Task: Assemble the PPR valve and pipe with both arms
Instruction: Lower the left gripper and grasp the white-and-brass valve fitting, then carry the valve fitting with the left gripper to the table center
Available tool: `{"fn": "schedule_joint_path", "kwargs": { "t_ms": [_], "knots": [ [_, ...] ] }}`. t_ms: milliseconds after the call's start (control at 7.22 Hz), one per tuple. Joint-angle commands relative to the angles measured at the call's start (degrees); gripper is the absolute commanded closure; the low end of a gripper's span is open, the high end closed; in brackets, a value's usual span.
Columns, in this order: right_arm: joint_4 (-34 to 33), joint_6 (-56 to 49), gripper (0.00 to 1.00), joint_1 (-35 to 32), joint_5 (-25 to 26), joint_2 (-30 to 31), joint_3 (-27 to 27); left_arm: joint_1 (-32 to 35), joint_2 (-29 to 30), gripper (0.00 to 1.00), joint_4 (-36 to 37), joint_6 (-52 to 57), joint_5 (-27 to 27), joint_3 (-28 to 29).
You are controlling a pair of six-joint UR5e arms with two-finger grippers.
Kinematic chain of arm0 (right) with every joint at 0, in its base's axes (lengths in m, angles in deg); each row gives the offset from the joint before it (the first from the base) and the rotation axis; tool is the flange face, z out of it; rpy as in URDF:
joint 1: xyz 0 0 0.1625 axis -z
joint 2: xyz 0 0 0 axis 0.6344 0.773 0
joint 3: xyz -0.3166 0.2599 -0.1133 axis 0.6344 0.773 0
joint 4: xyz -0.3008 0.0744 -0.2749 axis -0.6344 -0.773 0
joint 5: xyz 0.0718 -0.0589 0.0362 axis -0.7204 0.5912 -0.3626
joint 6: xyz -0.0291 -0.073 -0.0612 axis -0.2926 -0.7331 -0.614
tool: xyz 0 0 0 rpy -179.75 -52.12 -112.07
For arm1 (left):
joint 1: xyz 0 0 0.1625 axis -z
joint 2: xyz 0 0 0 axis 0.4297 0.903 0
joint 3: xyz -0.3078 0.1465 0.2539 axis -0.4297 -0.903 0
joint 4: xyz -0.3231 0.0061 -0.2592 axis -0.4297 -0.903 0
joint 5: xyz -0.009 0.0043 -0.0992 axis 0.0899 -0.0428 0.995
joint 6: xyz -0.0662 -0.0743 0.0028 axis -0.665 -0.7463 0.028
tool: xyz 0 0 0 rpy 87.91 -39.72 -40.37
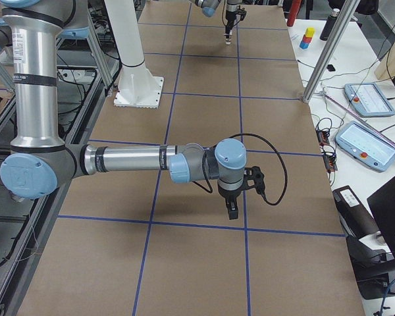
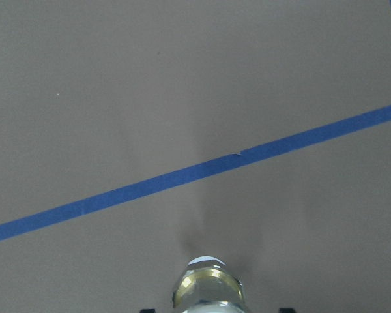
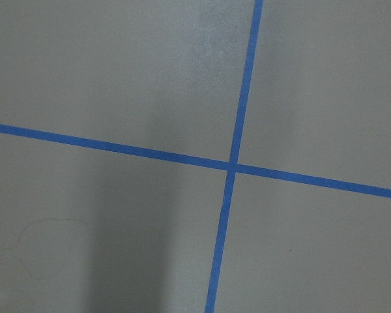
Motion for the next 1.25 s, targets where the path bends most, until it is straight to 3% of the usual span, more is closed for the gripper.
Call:
{"fn": "schedule_joint_path", "kwargs": {
  "t_ms": [0, 139, 277, 554, 1108],
  "knots": [
    [-0.08, 0.0, 0.0, 0.02, 0.0, -0.09, 0.0, -0.01, 0.17, 0.89, 0.0, 0.09, -0.1, -0.73],
    [-0.08, 0.09, 0.0, 0.02, 0.0, -0.09, 0.0, 0.08, -0.09, 1.0, 0.09, 0.09, -0.02, -2.91],
    [-0.26, 0.09, 0.0, 0.02, -0.44, -0.61, 0.0, 0.17, 0.08, 1.0, 0.87, -0.26, 0.33, -5.81],
    [-0.17, 0.09, 0.0, 0.02, -0.44, -0.71, 0.01, -0.09, 3.31, 1.0, 9.61, -3.58, 0.16, -10.12],
    [0.18, 1.93, 0.0, 0.19, -0.44, -0.79, 0.0, -12.27, 15.6, 1.0, 13.43, -29.56, -1.76, -10.94]
  ]
}}
